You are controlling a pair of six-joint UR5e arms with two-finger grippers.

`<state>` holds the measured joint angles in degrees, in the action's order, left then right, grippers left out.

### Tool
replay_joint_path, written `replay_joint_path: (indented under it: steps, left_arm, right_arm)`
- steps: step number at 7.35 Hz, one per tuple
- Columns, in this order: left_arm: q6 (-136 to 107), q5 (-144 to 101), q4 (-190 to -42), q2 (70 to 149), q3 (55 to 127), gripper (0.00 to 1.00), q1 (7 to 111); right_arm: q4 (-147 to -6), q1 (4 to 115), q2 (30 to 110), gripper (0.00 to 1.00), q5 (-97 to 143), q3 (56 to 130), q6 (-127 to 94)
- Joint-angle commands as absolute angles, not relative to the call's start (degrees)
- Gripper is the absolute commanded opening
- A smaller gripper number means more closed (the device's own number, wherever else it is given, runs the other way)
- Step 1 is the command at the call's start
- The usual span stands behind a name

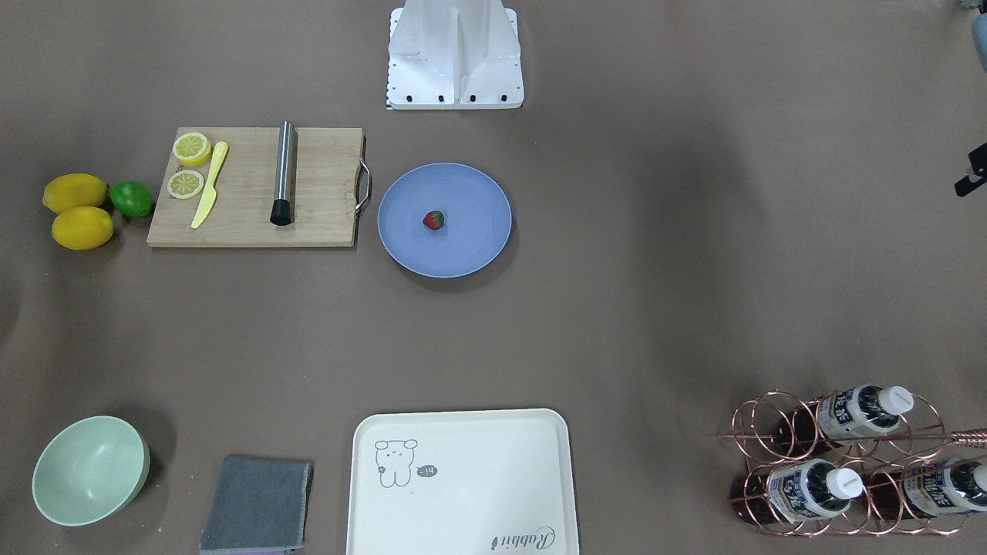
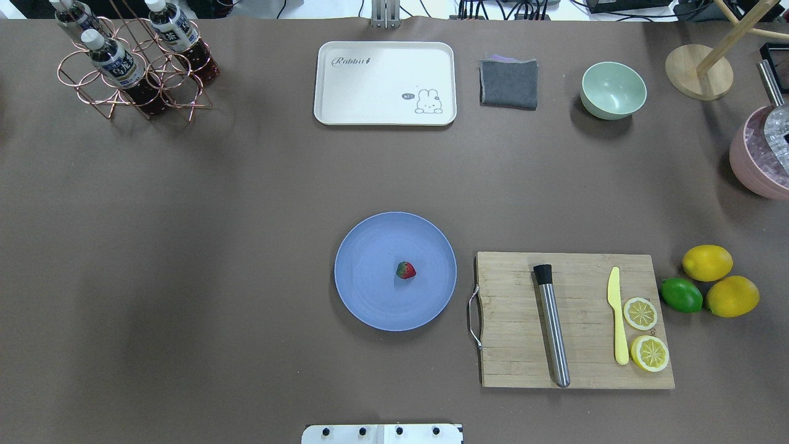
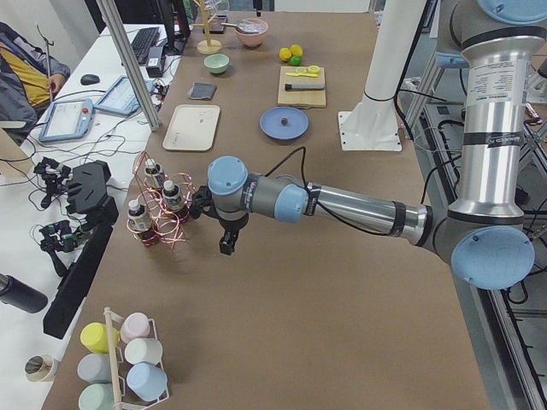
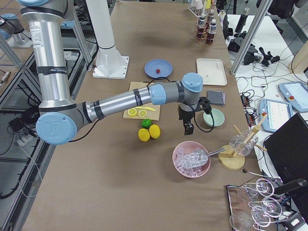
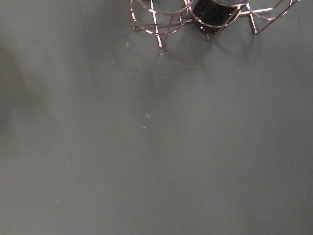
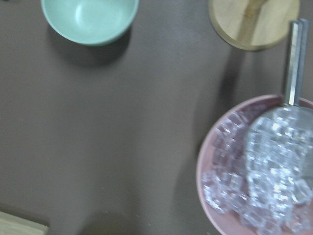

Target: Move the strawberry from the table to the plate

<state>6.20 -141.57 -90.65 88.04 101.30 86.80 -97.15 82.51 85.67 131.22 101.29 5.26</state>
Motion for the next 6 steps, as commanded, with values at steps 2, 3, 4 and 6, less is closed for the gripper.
replay_joint_path:
  steps: [2, 3, 4, 6]
  left_arm:
    - [14.15, -141.42, -87.63, 85.62, 100.19, 0.97, 92.19]
    - [13.8, -140.72, -87.89, 85.52, 100.28, 0.97, 92.28]
    - [13.54, -139.15, -87.8, 85.52, 101.24, 0.97, 92.29]
    - [11.44, -139.04, -88.06, 84.03, 102.65, 0.98, 92.64]
  right_arm:
    - [-97.12, 88.94, 90.52, 1.0, 131.4, 98.43, 15.03]
    - [-97.12, 88.95, 90.61, 1.0, 131.4, 98.52, 14.94]
    - [-97.12, 88.95, 90.62, 1.0, 131.4, 98.87, 14.51]
    - [-97.21, 88.86, 90.61, 1.0, 131.39, 99.75, 14.24]
